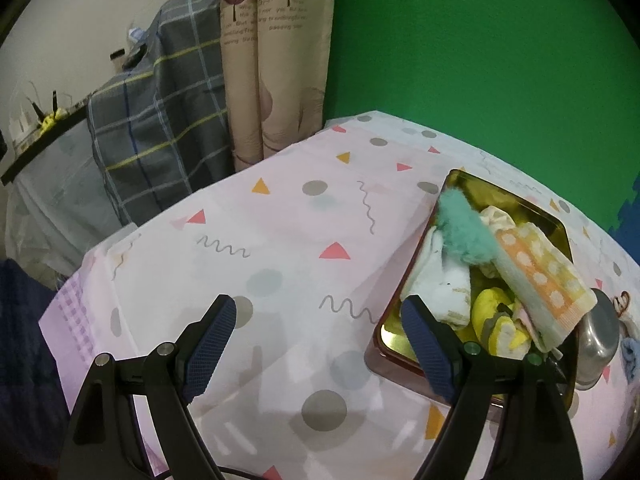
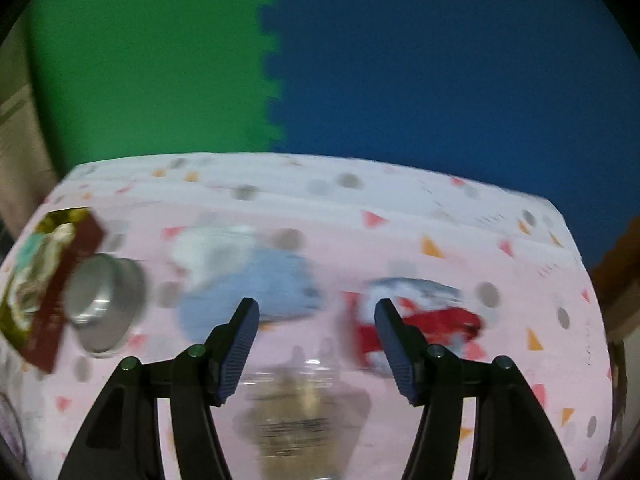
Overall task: Organize soft objects
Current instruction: 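Grasp the red-and-silver shower cap with the right gripper and lift it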
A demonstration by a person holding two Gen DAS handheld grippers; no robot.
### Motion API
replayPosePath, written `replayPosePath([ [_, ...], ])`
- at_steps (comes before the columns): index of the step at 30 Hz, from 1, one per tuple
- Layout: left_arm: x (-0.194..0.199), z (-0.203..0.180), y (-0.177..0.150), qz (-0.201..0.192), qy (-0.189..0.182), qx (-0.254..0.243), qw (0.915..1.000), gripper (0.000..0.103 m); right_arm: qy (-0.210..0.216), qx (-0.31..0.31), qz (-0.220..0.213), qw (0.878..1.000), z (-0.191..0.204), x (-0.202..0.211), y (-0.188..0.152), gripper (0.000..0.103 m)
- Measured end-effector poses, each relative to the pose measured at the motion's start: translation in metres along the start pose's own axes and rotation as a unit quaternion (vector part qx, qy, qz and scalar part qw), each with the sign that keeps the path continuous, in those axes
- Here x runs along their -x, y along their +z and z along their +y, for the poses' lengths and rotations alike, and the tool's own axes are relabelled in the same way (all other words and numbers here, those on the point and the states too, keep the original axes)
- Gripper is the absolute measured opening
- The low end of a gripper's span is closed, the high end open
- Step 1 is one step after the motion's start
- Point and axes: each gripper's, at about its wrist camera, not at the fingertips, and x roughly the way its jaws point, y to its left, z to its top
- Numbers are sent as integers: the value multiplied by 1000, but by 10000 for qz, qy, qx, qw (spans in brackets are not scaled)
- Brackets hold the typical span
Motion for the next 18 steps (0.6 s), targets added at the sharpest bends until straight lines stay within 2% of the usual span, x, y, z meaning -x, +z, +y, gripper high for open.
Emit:
replayPosePath([
  [5,10,-14,-5,-37,-256,-85,9996,82,-56,-83,201,9997,-35,-30,-2,64],
  [10,33,-62,-18,-103,-583,-972,9935,82,-26,25,264,9996,-47,-56,-10,66],
  [13,54,-99,-26,-227,-881,-1581,9832,82,95,45,179,9998,-50,-66,-16,68],
  [15,68,-127,-32,-228,-1224,-1916,9735,87,151,94,90,9998,-52,-66,-19,68],
  [18,84,-168,-43,-144,-1769,-2297,9569,88,134,233,67,9996,-51,-64,-24,68],
])
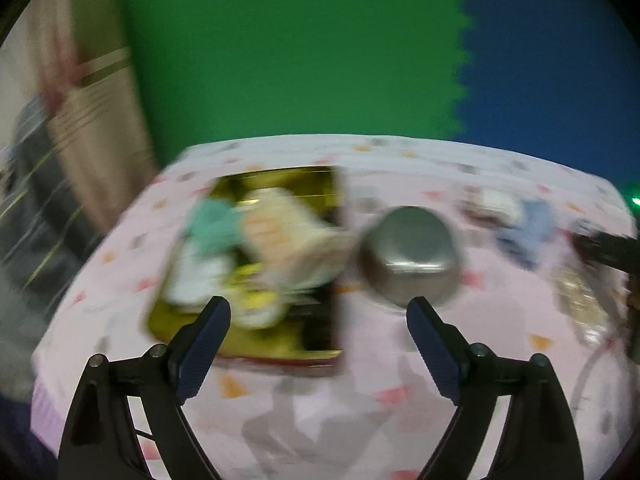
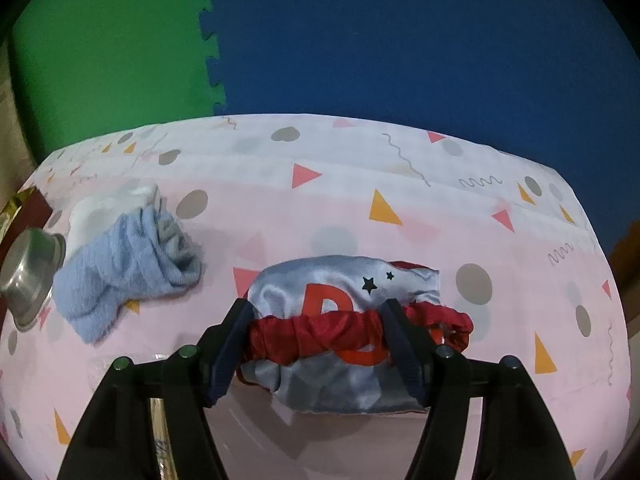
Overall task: Organize soft objects
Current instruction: 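Grasp the red-and-silver shower cap with the right gripper and lift it, then grasp the cotton swab pack with the left gripper while the right gripper holds the shower cap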
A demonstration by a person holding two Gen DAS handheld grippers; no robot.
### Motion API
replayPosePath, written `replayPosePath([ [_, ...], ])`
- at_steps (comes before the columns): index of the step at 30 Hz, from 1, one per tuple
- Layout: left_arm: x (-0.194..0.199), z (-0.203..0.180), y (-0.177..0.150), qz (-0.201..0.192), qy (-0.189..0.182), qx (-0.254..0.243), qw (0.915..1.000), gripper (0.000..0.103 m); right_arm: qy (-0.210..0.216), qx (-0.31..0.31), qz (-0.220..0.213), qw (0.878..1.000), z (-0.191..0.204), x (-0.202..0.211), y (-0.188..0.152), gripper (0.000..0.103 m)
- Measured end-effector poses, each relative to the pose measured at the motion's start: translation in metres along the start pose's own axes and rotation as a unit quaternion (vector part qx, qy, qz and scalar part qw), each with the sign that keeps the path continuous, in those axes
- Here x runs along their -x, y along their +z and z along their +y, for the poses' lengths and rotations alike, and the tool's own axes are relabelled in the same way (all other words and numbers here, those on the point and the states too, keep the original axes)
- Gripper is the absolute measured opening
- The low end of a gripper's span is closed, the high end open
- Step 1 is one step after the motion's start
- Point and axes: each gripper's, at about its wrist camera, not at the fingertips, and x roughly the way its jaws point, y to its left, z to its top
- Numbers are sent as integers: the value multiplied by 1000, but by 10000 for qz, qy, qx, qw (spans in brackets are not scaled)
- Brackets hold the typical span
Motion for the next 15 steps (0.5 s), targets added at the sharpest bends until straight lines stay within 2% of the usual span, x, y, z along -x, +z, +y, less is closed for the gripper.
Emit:
replayPosePath([
  [2,-2,-26,4,78,-359,-190,9991,88,-41,56,-7,10000,1,3,-4,67],
  [8,-10,-101,11,432,-1265,-570,9894,88,-164,139,-160,9996,-7,19,-20,46],
  [11,-14,-124,11,643,-1533,-549,9846,88,-262,140,-202,9994,-13,27,-28,41],
  [15,-16,-146,7,869,-1739,-498,9796,88,-344,23,-226,9991,-27,42,-45,40],
])
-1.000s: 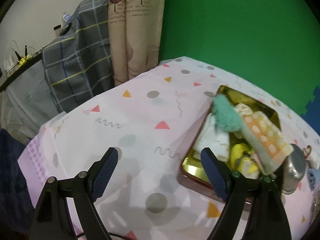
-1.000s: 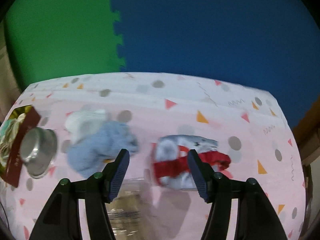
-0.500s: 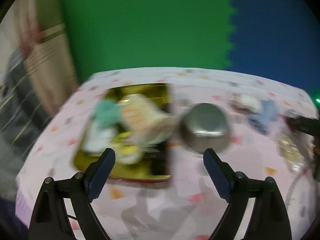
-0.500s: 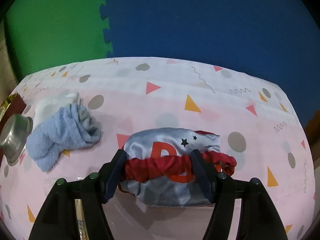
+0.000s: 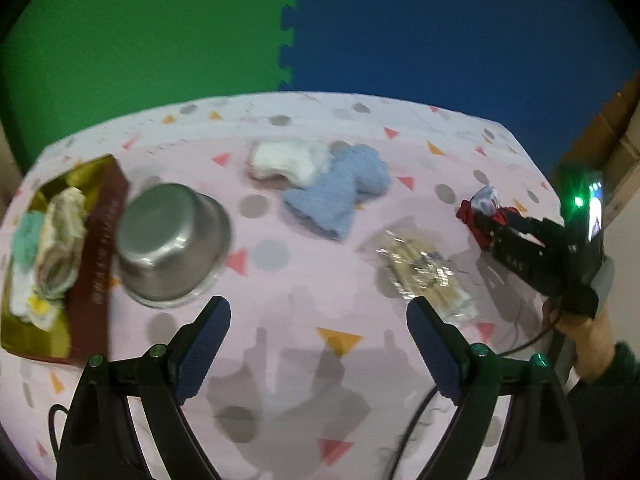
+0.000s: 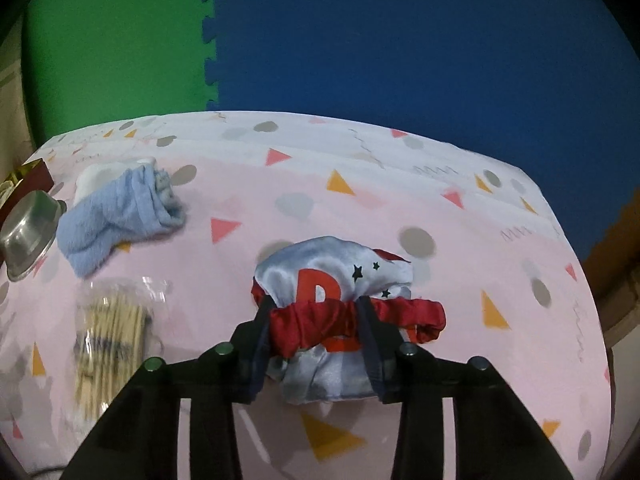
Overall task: Organize soft objects
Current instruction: 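Grasp the cotton swab pack with the left gripper while the right gripper holds the shower cap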
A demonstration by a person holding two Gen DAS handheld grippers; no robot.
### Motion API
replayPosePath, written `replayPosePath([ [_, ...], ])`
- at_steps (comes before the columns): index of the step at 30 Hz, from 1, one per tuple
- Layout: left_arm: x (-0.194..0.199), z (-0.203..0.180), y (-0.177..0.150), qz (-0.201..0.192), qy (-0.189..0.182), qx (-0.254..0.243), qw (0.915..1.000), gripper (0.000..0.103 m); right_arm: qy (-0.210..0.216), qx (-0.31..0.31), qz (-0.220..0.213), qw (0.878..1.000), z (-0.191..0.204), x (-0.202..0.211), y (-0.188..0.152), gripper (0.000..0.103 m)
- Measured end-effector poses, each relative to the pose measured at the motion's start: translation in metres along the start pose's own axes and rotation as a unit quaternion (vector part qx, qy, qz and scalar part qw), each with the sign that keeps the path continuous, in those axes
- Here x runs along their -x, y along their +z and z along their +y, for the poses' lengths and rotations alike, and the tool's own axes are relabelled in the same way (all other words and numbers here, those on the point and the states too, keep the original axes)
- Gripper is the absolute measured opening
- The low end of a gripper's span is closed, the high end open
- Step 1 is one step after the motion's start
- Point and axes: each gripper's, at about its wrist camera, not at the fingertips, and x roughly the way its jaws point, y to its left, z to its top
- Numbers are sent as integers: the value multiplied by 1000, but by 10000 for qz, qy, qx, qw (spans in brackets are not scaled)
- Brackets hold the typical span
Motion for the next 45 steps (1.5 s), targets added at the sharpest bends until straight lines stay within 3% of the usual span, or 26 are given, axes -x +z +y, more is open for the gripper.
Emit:
replayPosePath([
  [11,-34,-43,6,445,-367,203,9981,88,-50,-513,-42,9987,-37,27,-35,40],
  [17,-63,-66,12,656,-353,288,9968,88,-21,-520,-26,9986,-36,25,-34,40],
  [24,-91,-83,6,850,-63,159,9962,88,10,-523,-12,9986,-36,23,-33,42],
  [29,-92,-87,-1,735,64,-313,9968,88,52,-556,-10,9984,-38,23,-34,42],
  [31,-91,-87,-2,730,82,-534,9959,84,49,-553,-10,9985,-37,23,-34,42],
  [34,-87,-81,-2,671,130,-559,9961,63,51,-556,-10,9984,-38,23,-34,43],
  [36,-85,-78,0,644,65,-604,9961,40,53,-561,-9,9984,-37,23,-33,43],
  [38,-83,-72,3,717,-92,-591,9956,32,49,-560,-10,9984,-37,23,-33,43],
  [45,-77,-55,1,774,-387,-565,9946,26,69,-573,-9,9983,-38,23,-34,43],
])
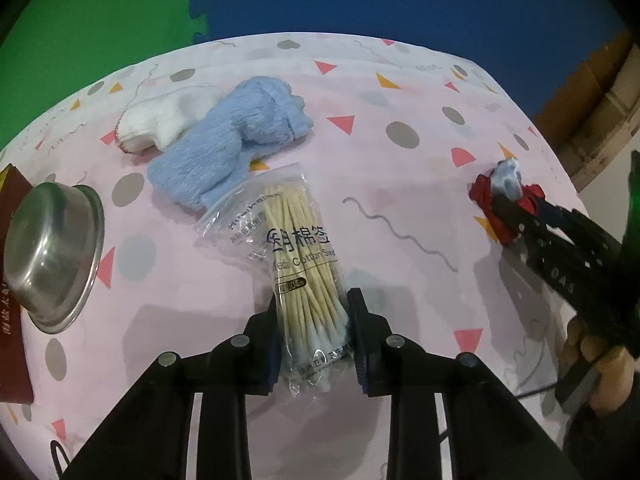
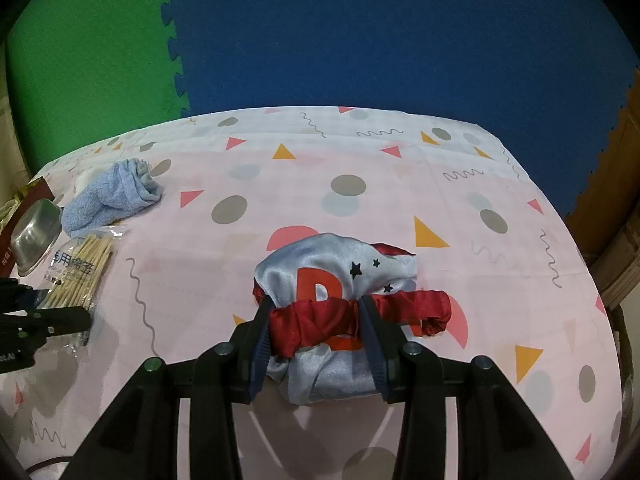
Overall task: Organize soft objects
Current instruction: 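Grasp the cotton swab pack with the left gripper while the right gripper holds the shower cap, then carry the cotton swab pack into the gold tray with the left gripper and release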
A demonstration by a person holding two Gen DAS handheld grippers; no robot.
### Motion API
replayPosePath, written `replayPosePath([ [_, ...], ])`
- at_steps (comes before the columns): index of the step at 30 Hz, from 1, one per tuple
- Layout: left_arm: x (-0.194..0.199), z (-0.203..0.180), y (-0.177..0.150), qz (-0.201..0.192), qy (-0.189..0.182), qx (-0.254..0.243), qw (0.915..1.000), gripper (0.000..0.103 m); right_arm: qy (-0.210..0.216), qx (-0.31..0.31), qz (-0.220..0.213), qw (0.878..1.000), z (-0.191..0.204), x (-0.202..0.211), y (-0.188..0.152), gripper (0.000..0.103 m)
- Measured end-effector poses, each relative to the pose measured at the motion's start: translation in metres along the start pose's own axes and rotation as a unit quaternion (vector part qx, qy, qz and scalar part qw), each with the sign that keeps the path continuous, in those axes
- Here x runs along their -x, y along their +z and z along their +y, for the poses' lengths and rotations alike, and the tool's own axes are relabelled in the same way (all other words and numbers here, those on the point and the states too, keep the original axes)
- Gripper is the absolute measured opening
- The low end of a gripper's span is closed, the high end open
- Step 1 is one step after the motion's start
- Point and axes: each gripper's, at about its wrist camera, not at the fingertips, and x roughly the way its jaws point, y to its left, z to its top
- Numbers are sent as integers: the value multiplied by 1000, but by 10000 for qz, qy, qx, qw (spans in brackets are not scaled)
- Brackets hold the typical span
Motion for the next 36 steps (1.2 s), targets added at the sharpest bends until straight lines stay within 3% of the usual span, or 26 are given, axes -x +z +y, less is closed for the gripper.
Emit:
replayPosePath([
  [5,12,11,-9,-101,-128,-7,9999,26,1,0,0,10000,0,0,0,43],
  [17,43,12,-18,-425,302,-309,9982,26,15,-11,6,10000,0,-1,0,44],
  [36,100,84,-20,-911,922,425,9907,26,13,-21,9,10000,0,-2,-1,45],
])
